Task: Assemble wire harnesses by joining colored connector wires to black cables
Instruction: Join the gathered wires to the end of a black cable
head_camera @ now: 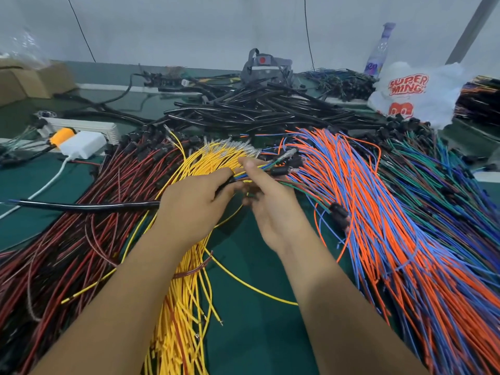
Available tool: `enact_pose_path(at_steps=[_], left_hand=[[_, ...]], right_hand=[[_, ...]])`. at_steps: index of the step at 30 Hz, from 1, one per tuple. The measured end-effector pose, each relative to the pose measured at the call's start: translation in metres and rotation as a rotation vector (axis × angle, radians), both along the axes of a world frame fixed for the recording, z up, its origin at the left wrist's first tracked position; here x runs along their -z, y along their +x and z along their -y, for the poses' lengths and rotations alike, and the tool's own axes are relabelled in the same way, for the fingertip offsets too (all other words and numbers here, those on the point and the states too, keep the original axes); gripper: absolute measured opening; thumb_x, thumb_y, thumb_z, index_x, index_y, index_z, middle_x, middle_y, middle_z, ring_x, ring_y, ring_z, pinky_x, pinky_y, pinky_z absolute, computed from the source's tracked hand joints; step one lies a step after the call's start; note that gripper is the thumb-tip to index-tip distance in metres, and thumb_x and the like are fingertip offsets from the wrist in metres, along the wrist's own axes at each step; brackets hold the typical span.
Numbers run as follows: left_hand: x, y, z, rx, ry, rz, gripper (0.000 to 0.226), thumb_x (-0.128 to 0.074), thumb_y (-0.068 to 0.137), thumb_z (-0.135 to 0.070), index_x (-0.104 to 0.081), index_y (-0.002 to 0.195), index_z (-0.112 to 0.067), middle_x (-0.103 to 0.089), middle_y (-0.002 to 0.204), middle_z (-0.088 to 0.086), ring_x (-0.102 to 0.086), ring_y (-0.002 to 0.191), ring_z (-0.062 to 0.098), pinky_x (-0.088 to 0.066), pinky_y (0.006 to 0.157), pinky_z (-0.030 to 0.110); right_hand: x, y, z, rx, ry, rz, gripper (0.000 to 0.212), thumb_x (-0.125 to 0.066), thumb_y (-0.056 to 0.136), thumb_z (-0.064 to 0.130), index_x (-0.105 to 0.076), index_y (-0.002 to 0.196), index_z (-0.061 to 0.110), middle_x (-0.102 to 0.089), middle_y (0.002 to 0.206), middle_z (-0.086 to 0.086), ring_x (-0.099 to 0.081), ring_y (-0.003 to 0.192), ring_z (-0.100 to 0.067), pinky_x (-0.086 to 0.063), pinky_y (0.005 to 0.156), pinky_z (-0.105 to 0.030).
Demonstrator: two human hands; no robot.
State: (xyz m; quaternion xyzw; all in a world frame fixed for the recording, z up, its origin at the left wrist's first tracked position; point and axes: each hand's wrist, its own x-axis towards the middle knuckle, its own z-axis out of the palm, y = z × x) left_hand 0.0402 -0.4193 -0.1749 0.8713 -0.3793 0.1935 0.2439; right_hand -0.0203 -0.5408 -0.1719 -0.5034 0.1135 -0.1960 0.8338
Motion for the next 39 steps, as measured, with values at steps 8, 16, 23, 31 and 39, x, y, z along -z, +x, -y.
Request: enact_pose_path(at_steps=[8,16,23,31,39], left_hand=[[0.002,0.003,0.002,-0.049,0.01,-0.039,0.052,-0.017,0.089,-0.062,-0.05,0.079,-0.023,-0.049,0.063,-0.005,-0.048,0.06,0.013,-0.035,0.051,0.031],[0.003,0.004,-0.001,0.028,-0.026,-0.106,0.031,-0.043,0.096,-0.047,-0.055,0.125,-0.04,-0.051,0.08,-0.02,-0.045,0.072,0.008,-0.03,0.052,0.022],[0.001,0.006,-0.001,-0.002,-0.143,-0.048,0.024,-0.051,0.095,-0.041,-0.066,0.111,-0.032,-0.054,0.092,-0.011,-0.044,0.082,0.005,-0.031,0.058,0.026],[0.001,0.007,-0.002,0.036,-0.119,-0.009,0.021,-0.054,0.095,-0.036,-0.066,0.109,-0.027,-0.053,0.089,-0.014,-0.044,0.081,0.008,-0.033,0.06,0.029],[0.0,0.003,0.001,0.005,-0.177,-0.086,0.024,-0.056,0.091,-0.048,-0.068,0.087,-0.028,-0.056,0.065,-0.01,-0.049,0.062,0.01,-0.036,0.052,0.028]], right_hand=[[-0.007,-0.007,0.023,0.113,0.248,0.101,0.012,-0.056,0.093,0.033,-0.061,0.103,0.026,-0.065,0.087,0.002,-0.058,0.07,-0.012,-0.045,0.064,-0.024],[-0.002,-0.006,0.027,0.25,-0.213,0.012,0.016,-0.054,0.098,0.016,-0.068,0.092,0.023,-0.065,0.087,0.002,-0.059,0.07,-0.013,-0.044,0.06,-0.022],[-0.007,-0.004,0.025,0.149,-0.069,0.104,0.034,-0.042,0.094,-0.003,-0.06,0.076,0.02,-0.065,0.076,0.0,-0.061,0.07,-0.013,-0.046,0.066,-0.024],[-0.004,-0.008,0.029,0.086,-0.201,0.119,0.026,-0.043,0.097,-0.005,-0.062,0.088,0.011,-0.065,0.095,-0.009,-0.06,0.083,-0.016,-0.046,0.07,-0.024],[0.0,-0.008,0.013,0.202,-0.213,0.088,0.016,-0.064,0.093,0.016,-0.056,0.105,0.023,-0.068,0.096,-0.007,-0.067,0.07,-0.022,-0.048,0.055,-0.026]])
